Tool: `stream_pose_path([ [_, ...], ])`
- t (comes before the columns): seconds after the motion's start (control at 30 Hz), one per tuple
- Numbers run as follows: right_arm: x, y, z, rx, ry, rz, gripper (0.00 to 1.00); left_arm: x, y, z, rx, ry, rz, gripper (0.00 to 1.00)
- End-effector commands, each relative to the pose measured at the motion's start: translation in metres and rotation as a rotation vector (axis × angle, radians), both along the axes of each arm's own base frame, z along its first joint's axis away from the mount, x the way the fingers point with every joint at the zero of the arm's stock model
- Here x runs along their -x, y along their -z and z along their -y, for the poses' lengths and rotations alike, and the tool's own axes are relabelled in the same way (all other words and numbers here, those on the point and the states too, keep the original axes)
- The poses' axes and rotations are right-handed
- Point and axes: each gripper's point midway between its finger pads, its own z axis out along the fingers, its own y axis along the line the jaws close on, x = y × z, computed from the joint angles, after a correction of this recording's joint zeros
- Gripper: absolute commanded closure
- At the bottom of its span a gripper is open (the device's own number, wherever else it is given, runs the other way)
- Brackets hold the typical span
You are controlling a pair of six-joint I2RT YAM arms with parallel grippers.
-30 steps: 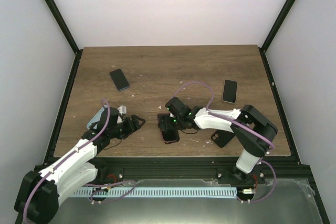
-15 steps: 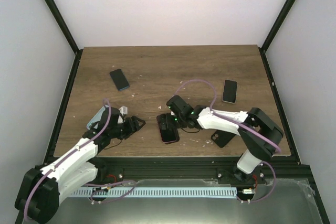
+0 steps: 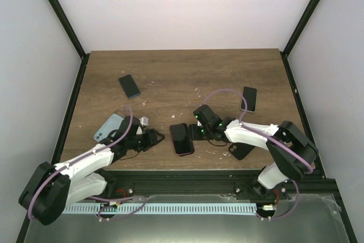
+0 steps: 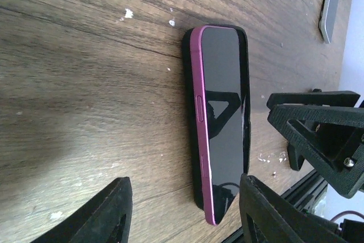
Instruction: Put the phone into the phone case
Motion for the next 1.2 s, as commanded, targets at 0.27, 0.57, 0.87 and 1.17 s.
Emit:
stream_pose_path([
  [0.27,0.007,0.009,-0.002,-0.149,-0.037,-0.073,0.62,-0.011,0.001,0.033,0.049,0.054,-0.018,0.53],
  [0.57,0.016,0.011,-0.011,-0.221,-0.063,-0.113,0.7,-0.011,0.009,0.033,0.027,0.062,-0.022,0.59],
  [0.87,0.023,0.008,-0.022,-0.299,-0.08,-0.162,0.76,-0.009,0.013,0.035,0.022,0.084,-0.042,0.65],
  [1.17,0.028,0.006,-0.023,-0.313,-0.074,-0.184,0.76,-0.01,0.012,0.035,0.015,0.084,-0.04,0.66],
])
